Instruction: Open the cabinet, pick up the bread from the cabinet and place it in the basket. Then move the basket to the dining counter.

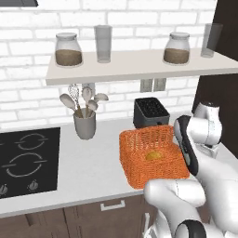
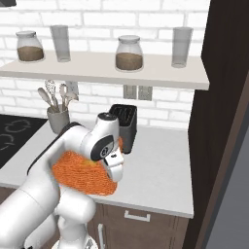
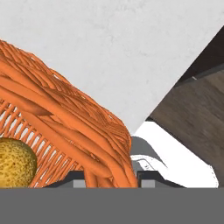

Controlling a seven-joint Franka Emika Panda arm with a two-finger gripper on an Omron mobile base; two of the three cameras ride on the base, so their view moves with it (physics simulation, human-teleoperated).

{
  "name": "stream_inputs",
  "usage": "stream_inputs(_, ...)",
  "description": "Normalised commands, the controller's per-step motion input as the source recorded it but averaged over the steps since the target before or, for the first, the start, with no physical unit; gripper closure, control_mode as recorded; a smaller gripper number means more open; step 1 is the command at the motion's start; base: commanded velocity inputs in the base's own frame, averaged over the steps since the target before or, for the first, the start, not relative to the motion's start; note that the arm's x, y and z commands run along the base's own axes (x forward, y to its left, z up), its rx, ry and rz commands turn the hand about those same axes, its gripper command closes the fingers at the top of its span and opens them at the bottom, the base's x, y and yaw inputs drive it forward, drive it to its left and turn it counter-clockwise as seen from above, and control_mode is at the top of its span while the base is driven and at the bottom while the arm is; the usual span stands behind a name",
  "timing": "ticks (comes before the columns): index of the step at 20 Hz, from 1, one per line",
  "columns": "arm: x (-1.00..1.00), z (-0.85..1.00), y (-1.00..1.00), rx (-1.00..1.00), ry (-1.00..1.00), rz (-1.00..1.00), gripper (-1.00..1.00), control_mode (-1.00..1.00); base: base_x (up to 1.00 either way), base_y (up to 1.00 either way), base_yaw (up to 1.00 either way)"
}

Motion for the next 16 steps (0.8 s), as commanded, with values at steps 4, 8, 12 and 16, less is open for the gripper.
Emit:
stream_inputs(4,-0.56,0.58,0.20,0.00,-0.23,0.00,1.00,-1.00,0.00,0.00,0.00)
stream_inputs(8,-0.35,0.64,0.23,0.00,-0.18,-0.02,1.00,-1.00,0.00,0.00,0.00)
stream_inputs(12,-0.25,0.76,0.29,0.00,-0.03,-0.04,1.00,-1.00,0.00,0.00,0.00)
stream_inputs(16,-0.13,0.80,0.29,0.01,0.05,-0.07,1.00,-1.00,0.00,0.00,0.00)
